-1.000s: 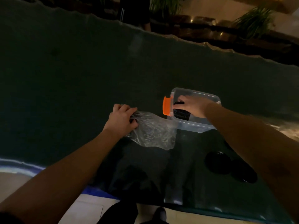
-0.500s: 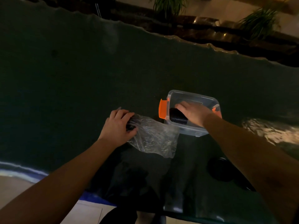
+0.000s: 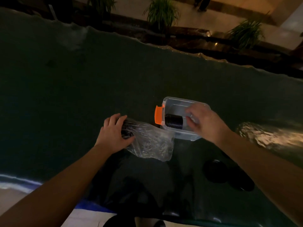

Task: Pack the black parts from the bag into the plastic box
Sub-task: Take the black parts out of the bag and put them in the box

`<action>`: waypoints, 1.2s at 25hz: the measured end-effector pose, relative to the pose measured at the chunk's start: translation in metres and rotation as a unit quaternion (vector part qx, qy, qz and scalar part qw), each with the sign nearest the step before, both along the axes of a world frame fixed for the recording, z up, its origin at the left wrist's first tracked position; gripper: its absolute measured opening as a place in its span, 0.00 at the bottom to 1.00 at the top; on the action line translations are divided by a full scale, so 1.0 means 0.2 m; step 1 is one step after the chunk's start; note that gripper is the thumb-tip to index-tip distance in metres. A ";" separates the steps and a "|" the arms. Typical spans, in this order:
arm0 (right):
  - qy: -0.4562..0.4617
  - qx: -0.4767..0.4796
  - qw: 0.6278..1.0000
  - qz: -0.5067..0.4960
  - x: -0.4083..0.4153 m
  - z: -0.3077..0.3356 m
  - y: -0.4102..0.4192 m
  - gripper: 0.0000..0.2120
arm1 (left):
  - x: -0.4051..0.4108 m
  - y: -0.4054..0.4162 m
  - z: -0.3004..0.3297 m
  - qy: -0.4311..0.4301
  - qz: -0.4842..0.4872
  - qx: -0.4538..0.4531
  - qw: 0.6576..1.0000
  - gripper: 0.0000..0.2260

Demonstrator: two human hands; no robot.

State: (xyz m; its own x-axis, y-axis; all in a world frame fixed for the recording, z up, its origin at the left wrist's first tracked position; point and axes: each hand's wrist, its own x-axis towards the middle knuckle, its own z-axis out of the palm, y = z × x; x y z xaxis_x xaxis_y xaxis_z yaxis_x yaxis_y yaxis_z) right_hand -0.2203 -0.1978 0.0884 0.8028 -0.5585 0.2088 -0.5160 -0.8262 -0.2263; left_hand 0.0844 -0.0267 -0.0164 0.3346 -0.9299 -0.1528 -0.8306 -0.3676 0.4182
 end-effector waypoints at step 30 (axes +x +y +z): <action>0.075 0.267 0.959 0.050 0.72 -0.60 0.49 0.42 | 0.05 0.22 -0.03 0.128 -0.119 0.005 0.985 0.49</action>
